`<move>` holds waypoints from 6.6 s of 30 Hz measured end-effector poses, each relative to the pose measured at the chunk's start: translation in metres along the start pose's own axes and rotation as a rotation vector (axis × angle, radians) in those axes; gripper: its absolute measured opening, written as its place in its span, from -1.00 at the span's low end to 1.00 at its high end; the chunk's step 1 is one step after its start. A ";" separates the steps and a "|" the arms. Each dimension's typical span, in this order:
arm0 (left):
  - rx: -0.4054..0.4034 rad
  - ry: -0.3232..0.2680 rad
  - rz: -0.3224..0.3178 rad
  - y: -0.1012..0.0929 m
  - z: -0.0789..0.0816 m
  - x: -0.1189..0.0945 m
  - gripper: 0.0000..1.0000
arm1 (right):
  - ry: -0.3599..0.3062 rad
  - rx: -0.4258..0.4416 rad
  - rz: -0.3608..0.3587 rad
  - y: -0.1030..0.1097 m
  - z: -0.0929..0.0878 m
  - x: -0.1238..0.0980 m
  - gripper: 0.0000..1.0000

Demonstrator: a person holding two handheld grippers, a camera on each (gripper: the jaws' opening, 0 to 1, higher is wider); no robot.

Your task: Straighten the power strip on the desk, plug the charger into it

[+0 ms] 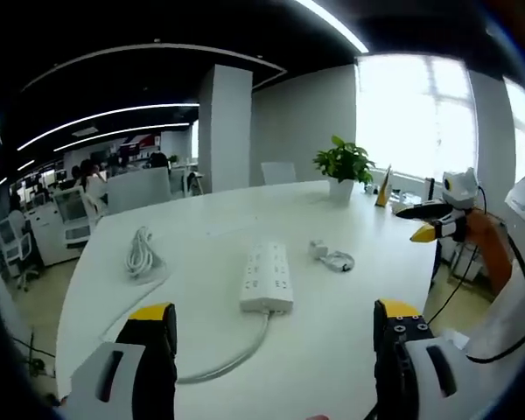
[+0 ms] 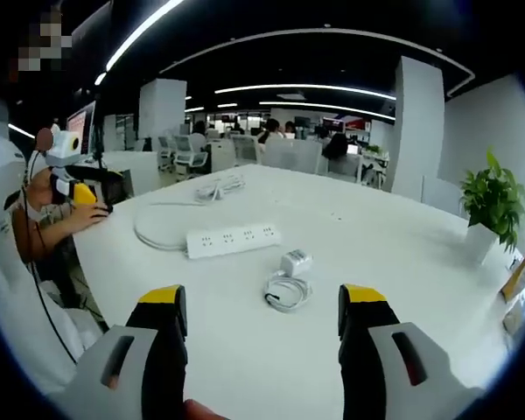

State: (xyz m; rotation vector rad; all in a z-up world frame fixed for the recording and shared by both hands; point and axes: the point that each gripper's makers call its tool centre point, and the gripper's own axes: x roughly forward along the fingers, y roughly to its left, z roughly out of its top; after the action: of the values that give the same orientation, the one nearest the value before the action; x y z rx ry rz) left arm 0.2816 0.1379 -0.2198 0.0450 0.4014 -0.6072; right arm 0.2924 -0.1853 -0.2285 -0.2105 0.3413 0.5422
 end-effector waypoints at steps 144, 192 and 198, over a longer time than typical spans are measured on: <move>0.068 0.136 -0.127 0.006 -0.012 0.171 0.88 | 0.014 0.002 0.092 0.010 -0.006 0.079 0.41; 0.079 0.436 -0.159 0.018 -0.065 0.228 0.57 | 0.055 -0.053 0.171 0.022 -0.012 0.090 0.41; 0.096 0.433 -0.194 0.013 -0.066 0.229 0.49 | 0.055 -0.055 0.189 0.023 -0.014 0.090 0.40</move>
State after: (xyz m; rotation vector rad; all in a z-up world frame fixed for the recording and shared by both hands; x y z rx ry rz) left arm 0.4363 0.0339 -0.3687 0.2347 0.8025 -0.8101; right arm 0.3485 -0.1279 -0.2769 -0.2481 0.4025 0.7339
